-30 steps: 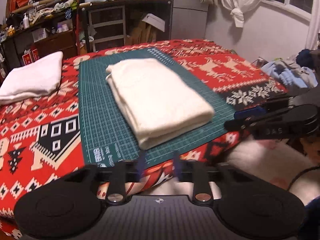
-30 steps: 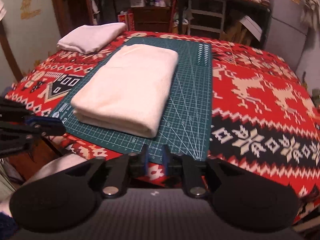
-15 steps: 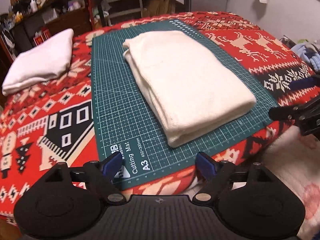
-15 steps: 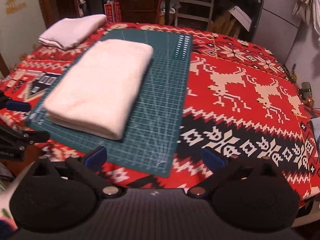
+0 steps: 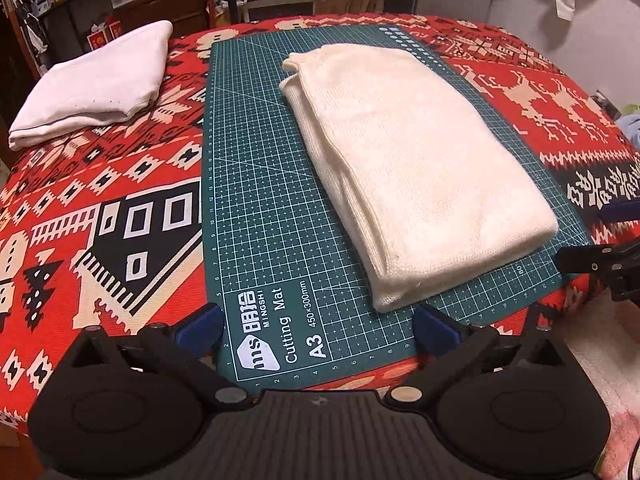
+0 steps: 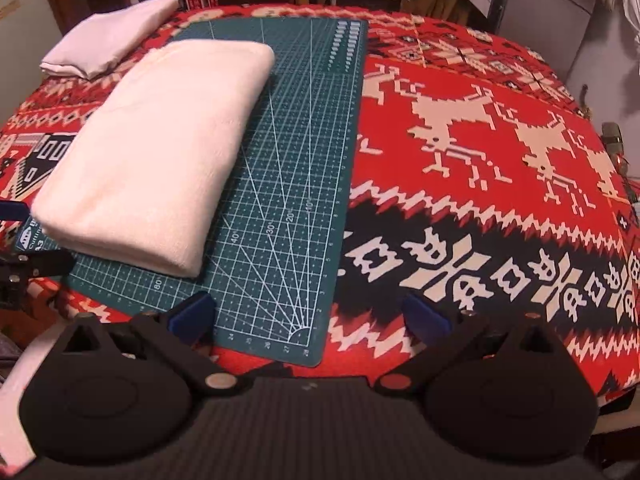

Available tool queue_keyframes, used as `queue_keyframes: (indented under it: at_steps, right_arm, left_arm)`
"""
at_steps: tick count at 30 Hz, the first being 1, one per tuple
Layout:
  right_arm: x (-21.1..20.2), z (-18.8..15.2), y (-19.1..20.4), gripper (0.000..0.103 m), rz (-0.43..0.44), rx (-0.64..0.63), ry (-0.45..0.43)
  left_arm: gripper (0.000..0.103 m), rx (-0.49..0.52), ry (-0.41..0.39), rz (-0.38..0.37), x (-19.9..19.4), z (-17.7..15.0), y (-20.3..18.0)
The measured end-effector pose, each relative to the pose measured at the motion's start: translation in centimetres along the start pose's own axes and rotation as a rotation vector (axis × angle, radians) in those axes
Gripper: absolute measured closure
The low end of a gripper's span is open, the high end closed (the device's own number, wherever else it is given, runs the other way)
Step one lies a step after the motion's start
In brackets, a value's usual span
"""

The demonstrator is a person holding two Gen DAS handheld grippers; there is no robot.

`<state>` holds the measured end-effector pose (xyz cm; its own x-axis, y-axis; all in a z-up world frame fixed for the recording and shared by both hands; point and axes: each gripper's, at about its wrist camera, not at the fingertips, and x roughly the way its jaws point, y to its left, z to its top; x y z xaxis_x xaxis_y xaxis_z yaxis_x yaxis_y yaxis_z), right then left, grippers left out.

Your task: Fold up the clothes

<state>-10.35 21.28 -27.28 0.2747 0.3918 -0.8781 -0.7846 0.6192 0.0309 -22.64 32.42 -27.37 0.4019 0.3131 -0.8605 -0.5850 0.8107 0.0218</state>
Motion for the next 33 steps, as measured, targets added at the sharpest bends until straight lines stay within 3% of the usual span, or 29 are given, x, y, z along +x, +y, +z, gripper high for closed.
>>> queue_keyframes:
  at_steps: [6, 9, 11, 15, 18, 20, 22, 24, 25, 26, 28, 31, 33]
  right_arm:
    - [0.5, 1.0, -0.2, 0.0, 0.003, -0.007, 0.065]
    - [0.9, 1.3, -0.4, 0.0, 0.002, -0.007, 0.047]
    - [1.1, 1.4, -0.4, 0.0, -0.006, 0.007, 0.036]
    - [0.8, 2.0, -1.0, 0.001, 0.01, 0.056, 0.074]
    - [-0.4, 2.8, -2.3, 0.007, 0.054, 0.13, 0.077]
    - [-1.2, 3.7, -2.8, 0.019, 0.059, 0.135, 0.069]
    - [-1.6, 5.1, -3.3, 0.03, 0.066, 0.135, 0.072]
    - [-1.5, 6.7, -3.7, 0.055, 0.085, 0.144, 0.083]
    - [-1.1, 7.7, -4.0, 0.073, 0.104, 0.165, 0.104]
    - [-0.5, 8.8, -4.2, 0.087, 0.12, 0.187, 0.132]
    - [0.9, 11.0, -4.3, 0.095, 0.132, 0.205, 0.16]
    - [2.7, 13.9, -3.9, 0.097, 0.122, 0.199, 0.16]
    - [4.1, 15.7, -3.6, 0.097, 0.171, 0.195, 0.18]
  left_arm:
    - [0.0, 0.011, -0.002, -0.008, 0.0, -0.2, 0.1]
    - [0.0, 0.017, 0.029, -0.015, 0.1, 0.3, 0.2]
    - [0.005, -0.005, 0.063, -0.022, -0.1, 0.7, 0.4]
    - [0.029, -0.091, 0.128, -0.098, -2.1, 1.6, 1.9]
    - [0.039, -0.141, 0.088, -0.117, -4.8, 3.3, 2.8]
    - [0.046, -0.152, 0.062, -0.113, -5.9, 5.2, 2.6]
    - [0.066, -0.181, 0.069, -0.147, -5.9, 7.6, 2.2]
    - [0.082, -0.232, 0.097, -0.222, -4.8, 10.0, 1.8]
    - [0.094, -0.26, 0.118, -0.259, -3.9, 11.2, 1.5]
    - [0.097, -0.275, 0.137, -0.267, -2.9, 12.3, 1.1]
    - [0.098, -0.284, 0.152, -0.257, -0.8, 14.3, -0.1]
    - [0.101, -0.317, 0.211, -0.275, 2.2, 16.4, -1.2]
    - [0.102, -0.336, 0.239, -0.266, 3.5, 17.3, -1.7]
